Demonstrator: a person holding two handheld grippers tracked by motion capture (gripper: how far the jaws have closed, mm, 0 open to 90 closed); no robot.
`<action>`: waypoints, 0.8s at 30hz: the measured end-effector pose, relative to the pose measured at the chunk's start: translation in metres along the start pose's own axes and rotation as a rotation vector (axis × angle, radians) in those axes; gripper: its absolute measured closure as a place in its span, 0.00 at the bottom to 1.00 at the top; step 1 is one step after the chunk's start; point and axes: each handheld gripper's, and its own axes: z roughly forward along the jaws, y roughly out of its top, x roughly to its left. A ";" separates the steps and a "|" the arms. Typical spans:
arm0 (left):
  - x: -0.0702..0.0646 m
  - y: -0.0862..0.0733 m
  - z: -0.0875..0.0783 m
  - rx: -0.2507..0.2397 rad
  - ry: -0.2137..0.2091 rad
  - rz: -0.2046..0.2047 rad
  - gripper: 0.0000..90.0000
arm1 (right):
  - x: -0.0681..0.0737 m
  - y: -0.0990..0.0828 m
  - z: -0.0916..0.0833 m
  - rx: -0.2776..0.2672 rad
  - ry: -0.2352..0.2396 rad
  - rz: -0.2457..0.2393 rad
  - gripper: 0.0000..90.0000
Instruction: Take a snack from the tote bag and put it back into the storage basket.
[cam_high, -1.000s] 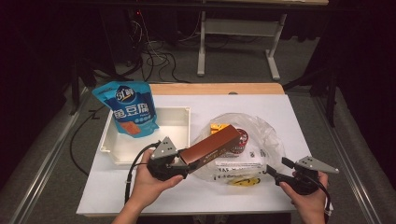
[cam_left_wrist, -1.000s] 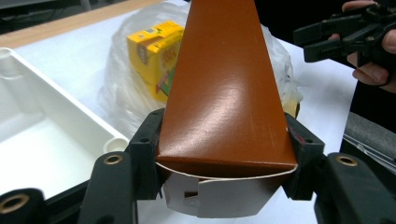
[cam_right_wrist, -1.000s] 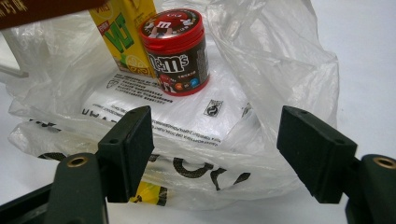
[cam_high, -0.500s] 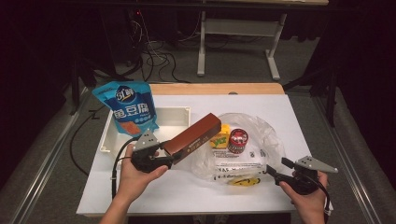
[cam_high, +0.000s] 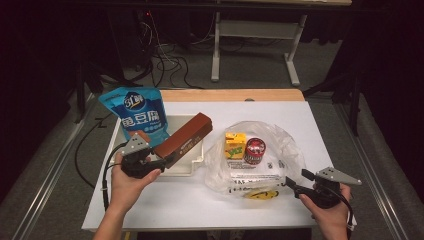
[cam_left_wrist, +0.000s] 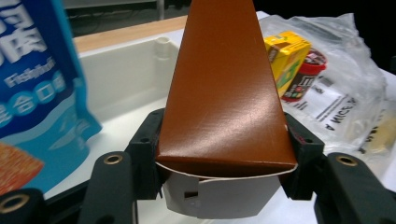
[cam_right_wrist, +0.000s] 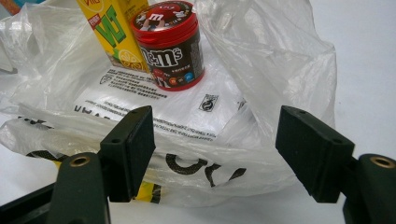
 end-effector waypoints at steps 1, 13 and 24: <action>0.003 -0.001 0.000 0.001 0.001 -0.014 0.49 | 0.000 0.000 0.000 0.001 0.000 0.000 0.32; 0.023 -0.017 0.004 0.045 0.066 -0.049 0.49 | -0.001 -0.001 0.002 0.010 -0.005 0.006 0.32; 0.029 -0.035 0.024 0.110 0.085 -0.059 0.49 | 0.001 -0.001 0.004 0.018 -0.003 0.005 0.33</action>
